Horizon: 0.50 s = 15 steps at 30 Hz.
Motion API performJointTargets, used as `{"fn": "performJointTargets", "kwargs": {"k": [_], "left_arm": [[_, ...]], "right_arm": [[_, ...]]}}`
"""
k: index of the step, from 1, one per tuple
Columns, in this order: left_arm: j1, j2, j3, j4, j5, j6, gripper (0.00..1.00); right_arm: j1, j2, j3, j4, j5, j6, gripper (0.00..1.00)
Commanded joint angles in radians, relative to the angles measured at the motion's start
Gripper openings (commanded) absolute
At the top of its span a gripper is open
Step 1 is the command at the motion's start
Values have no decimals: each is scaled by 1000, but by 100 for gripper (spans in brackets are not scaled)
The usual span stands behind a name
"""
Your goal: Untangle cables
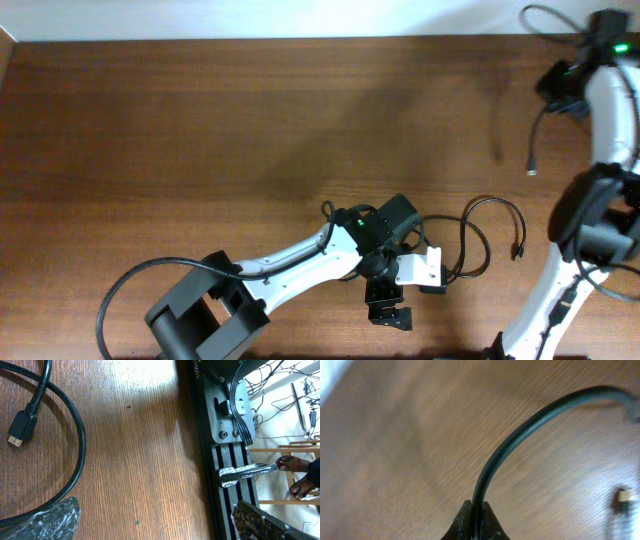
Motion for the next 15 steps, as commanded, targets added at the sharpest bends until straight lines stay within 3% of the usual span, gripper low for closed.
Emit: {"fn": "performJointTargets", "kwargs": {"k": [1, 4, 7, 8, 9, 10, 15], "left_arm": [[-6, 0, -3, -2, 22, -10, 99], [-6, 0, -3, -3, 22, -10, 99], [-6, 0, -3, -3, 22, -11, 99], [-6, 0, -3, -3, 22, -11, 99], [-6, 0, -3, -3, 23, -12, 99], [-6, 0, -3, -2, 23, -26, 99], [-6, 0, -3, -3, 21, -33, 99]], "right_arm": [[-117, -48, 107, -45, 19, -44, 4], [-259, -48, 174, -97, 196, -50, 4], [-378, -43, 176, -94, 146, -60, 7], [-400, -42, 174, -85, 116, -75, 47], [-412, -42, 170, -74, 93, -100, 78], [-414, -42, 167, -70, 90, -126, 99], [-373, -42, 166, -108, -130, -148, 99]]}}
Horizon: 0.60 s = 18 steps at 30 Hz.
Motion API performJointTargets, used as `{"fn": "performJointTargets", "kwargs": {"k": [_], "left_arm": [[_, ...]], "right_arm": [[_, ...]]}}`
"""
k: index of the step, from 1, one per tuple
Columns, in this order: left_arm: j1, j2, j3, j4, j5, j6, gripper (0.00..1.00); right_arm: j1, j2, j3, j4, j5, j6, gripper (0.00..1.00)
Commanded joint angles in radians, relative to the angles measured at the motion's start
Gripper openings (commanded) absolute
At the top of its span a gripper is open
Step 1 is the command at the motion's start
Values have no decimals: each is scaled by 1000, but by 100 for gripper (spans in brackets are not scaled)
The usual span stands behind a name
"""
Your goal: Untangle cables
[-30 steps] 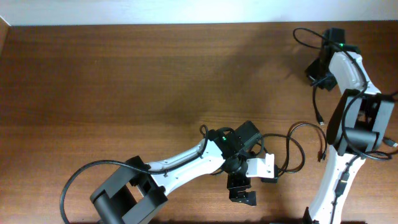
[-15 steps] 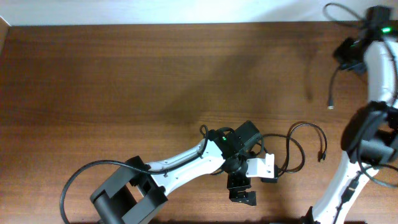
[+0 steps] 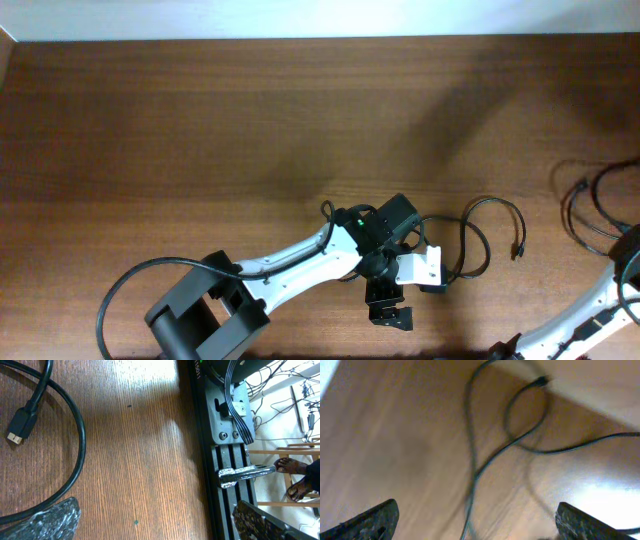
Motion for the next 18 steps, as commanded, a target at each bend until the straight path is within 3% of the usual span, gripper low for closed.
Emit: {"fn": "performJointTargets", "kwargs": {"k": [1, 3, 6, 8, 11, 12, 14, 18], "left_arm": [[-6, 0, -3, 7, 6, -13, 99], [-5, 1, -3, 18, -28, -13, 99], [-6, 0, -3, 18, -50, -13, 99], [-5, 0, -3, 18, -51, -13, 99], [5, -13, 9, 18, -55, -52, 100], [20, -33, 24, 8, -74, -90, 100], [82, -124, 76, -48, -235, -160, 99], [279, -356, 98, -70, -486, -243, 99]], "right_arm": [[60, -21, 11, -53, -194, -42, 99], [112, -21, 11, -102, -258, -126, 99], [272, -21, 11, -246, -341, -431, 100], [362, -21, 1, -376, -278, -437, 89], [447, -21, -57, -433, -142, -371, 88], [462, -21, -76, -458, -148, -369, 84], [481, -27, -100, -505, -148, -369, 76], [498, -123, -100, -531, -148, -369, 75]]}}
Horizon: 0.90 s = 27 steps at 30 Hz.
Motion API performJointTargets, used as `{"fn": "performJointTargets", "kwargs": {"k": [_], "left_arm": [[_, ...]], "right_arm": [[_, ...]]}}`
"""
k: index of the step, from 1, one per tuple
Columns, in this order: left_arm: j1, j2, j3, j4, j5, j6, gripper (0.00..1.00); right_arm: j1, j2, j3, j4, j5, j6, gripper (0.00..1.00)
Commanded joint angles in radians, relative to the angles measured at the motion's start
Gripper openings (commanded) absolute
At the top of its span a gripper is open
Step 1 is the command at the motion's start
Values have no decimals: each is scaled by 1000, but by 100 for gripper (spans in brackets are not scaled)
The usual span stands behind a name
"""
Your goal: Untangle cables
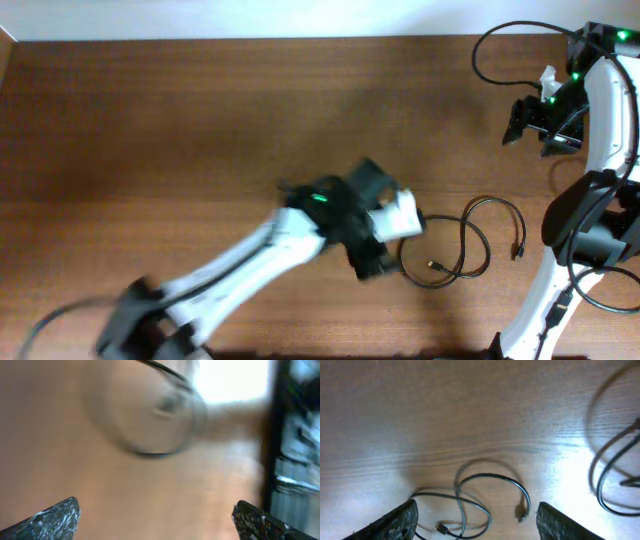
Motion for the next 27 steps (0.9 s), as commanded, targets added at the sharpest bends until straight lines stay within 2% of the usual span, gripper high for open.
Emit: {"fn": "performJointTargets", "kwargs": {"k": [1, 4, 7, 10, 12, 14, 16, 19, 20, 21, 22, 24, 27], "left_arm": [[202, -220, 38, -8, -229, -137, 99], [446, -315, 38, -50, -228, -213, 99], [548, -339, 38, -76, -229, -211, 99], [594, -362, 38, -80, -248, -154, 99], [621, -385, 38, -79, -331, -152, 99], [662, -404, 38, -71, -410, -243, 99], [686, -405, 37, -72, -411, -274, 99], [693, -405, 37, -76, -410, -290, 99], [693, -405, 37, -84, -410, -290, 99], [693, -405, 37, -92, -410, -290, 99], [693, -405, 37, -106, -410, -290, 99], [693, -405, 37, -108, -410, -290, 99], [693, -405, 37, -106, -399, -290, 99]], "right_arm": [[29, -161, -4, -15, 18, -3, 75], [76, -311, -26, -57, 22, -2, 74], [135, -475, -168, -14, 62, 52, 74], [226, -698, -482, 122, 67, 117, 75], [294, -839, -705, 237, 66, 158, 75], [394, -987, -963, 380, 65, 173, 78], [455, -1047, -1102, 473, 64, 266, 79], [531, -1071, -1321, 630, 170, 668, 79], [563, -1069, -1429, 712, 249, 803, 82], [581, -1069, -1509, 781, 270, 877, 88], [592, -1069, -1607, 895, 252, 927, 92], [592, -1069, -1731, 1086, 185, 926, 92], [592, -1069, -1762, 1145, 189, 926, 92]]}}
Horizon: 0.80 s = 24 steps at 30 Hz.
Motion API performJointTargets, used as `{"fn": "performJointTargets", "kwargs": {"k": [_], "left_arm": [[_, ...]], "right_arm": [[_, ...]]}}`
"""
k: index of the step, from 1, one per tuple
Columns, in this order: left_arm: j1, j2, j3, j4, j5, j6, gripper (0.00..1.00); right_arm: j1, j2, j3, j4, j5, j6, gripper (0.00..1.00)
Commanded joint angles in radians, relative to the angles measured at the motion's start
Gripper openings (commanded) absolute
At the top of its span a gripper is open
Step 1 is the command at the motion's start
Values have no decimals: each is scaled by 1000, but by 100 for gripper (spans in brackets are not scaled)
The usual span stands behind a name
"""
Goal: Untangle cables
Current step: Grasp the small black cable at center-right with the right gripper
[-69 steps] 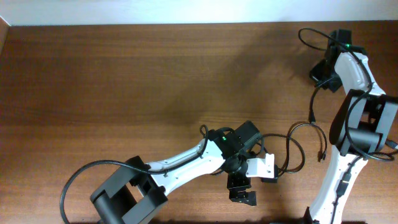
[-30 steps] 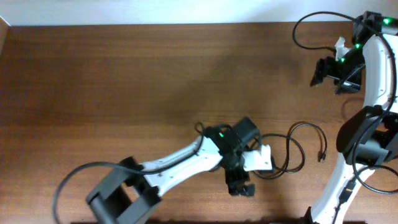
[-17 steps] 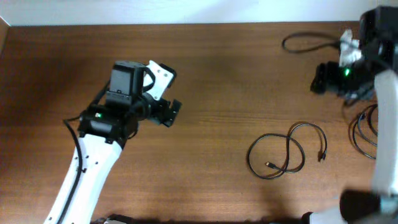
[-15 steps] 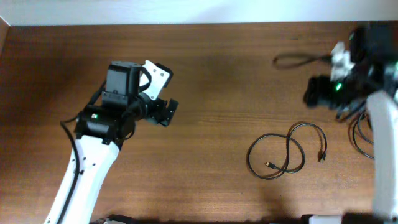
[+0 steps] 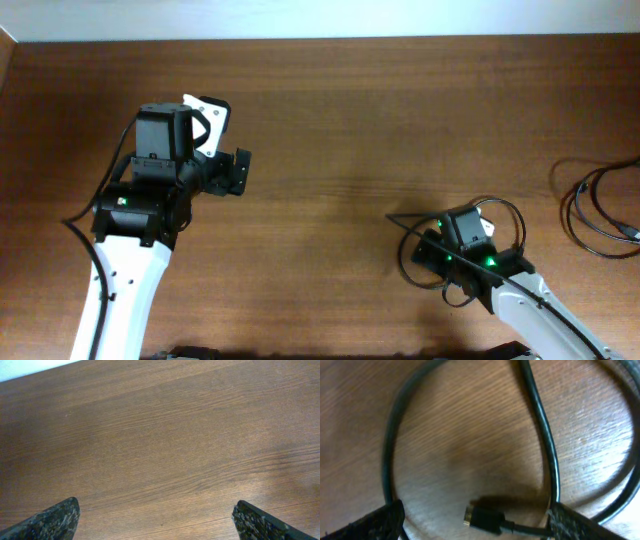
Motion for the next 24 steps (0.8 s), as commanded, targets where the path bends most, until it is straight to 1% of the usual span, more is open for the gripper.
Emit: {"fn": "performJointTargets", "kwargs": {"k": [1, 3, 4, 6, 8, 10, 11, 13, 15, 17, 18, 19, 20, 21, 24], "left_arm": [[5, -13, 5, 2, -2, -16, 99], [5, -13, 5, 2, -2, -16, 99], [5, -13, 4, 2, -2, -16, 99], [5, -13, 5, 1, -2, -16, 99], [5, -13, 5, 0, 6, -16, 99], [5, -13, 5, -2, 16, -15, 99], [5, -13, 5, -2, 16, -15, 99], [5, -13, 5, -2, 16, -15, 99], [5, -13, 4, -2, 16, -15, 99], [5, -13, 4, -2, 16, -15, 99], [5, -13, 4, -2, 16, -15, 99], [5, -13, 4, -3, 16, -15, 99], [5, -13, 5, -3, 16, -15, 99], [5, -13, 4, -3, 17, -15, 99], [5, -13, 4, -3, 31, -15, 99]], "right_arm": [[5, -9, -18, 39, 10, 63, 92], [5, -9, -18, 34, 10, 66, 91], [5, -9, -18, 27, 11, 95, 88], [5, -9, -18, -19, 18, 257, 87], [5, -9, -18, -10, 52, 378, 89], [6, -9, 6, 60, 64, 356, 89], [6, -9, 43, 39, 89, 319, 90], [6, -9, 133, -85, 144, 317, 92], [6, -9, 238, -251, 183, 317, 92], [6, -10, 303, -380, 192, 329, 92], [6, -18, 317, -443, 196, 329, 92], [6, -26, 312, -497, 227, 363, 93], [6, -29, 307, -544, 255, 400, 95], [6, -29, 294, -564, 269, 418, 96], [36, -29, 208, -459, 251, 418, 98]]}}
